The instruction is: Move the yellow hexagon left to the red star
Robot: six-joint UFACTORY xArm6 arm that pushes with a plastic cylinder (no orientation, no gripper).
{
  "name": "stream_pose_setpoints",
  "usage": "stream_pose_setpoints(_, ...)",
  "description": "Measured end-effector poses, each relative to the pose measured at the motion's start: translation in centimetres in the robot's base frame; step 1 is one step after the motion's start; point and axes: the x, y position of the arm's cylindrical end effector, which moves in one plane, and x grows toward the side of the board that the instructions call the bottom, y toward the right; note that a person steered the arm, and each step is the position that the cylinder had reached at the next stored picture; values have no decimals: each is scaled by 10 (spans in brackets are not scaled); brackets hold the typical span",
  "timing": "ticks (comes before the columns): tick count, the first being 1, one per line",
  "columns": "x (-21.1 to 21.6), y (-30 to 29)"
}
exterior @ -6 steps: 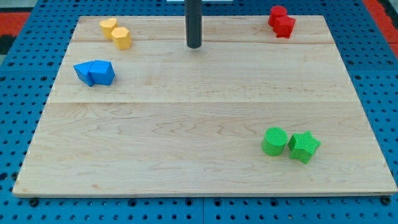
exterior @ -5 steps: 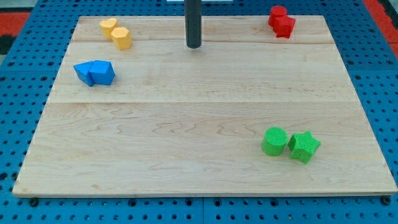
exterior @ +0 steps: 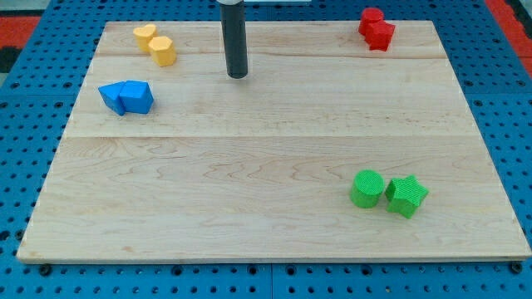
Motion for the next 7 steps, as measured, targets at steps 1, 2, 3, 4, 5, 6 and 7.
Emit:
stream_pose_setpoints(1,10,-35)
stream_pose_setpoints(2,27,-100)
stream_pose_setpoints(3,17,-161)
stream_pose_setpoints(4,17,-165)
stream_pose_setpoints(5,17,-164)
stream_pose_setpoints(6,17,-164)
stream_pose_setpoints(7,-8,-164)
